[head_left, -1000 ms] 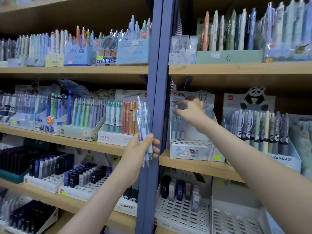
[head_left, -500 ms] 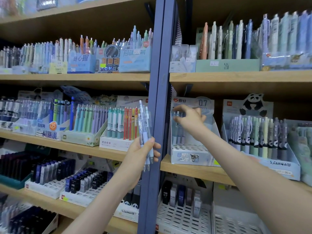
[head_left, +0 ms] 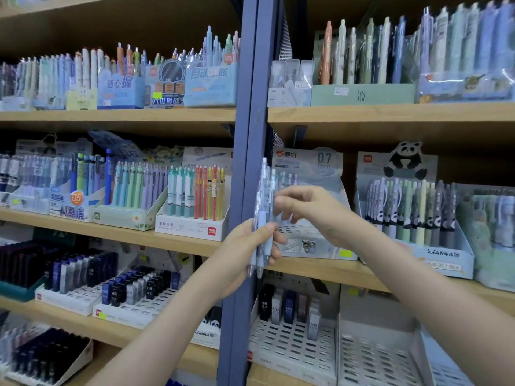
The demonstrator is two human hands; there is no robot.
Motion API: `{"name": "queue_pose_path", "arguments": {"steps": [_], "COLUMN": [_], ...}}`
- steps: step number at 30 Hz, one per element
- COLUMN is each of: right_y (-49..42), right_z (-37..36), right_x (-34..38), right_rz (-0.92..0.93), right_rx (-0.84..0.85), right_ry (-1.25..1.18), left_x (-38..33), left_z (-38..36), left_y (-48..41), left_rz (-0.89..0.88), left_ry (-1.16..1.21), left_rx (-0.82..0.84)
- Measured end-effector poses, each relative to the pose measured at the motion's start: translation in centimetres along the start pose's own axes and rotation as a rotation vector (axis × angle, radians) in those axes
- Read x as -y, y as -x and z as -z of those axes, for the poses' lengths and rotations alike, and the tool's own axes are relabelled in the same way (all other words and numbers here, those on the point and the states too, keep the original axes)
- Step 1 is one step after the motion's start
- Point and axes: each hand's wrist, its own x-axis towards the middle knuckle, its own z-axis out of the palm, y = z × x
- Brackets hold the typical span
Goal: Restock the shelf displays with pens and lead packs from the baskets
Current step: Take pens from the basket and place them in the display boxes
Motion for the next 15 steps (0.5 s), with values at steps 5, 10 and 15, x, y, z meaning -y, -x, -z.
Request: {"name": "queue_pose_path", "arguments": {"steps": [5,10,15], "right_y": [0.7,0.8,-0.3], "right_z": [0.0,1.0,2.9], "right_x": [0.0,-0.6,-1.5], "right_rz": [-0.032,-0.02,-0.006], "right_rx": [-0.012,-0.067,-0.442], "right_ry": [-0.058,-0.188,-0.25], "left_x": [0.0,0.5,1.0], "left_z": [-1.0,-1.2,-0.2], "left_y": [-0.2,-0.5,-0.8], "left_rz": [0.006,-0.016,-0.033], "left_ry": [-0.043,-0.035,-0.183], "left_rx": [0.045,-0.043,-0.228]}}
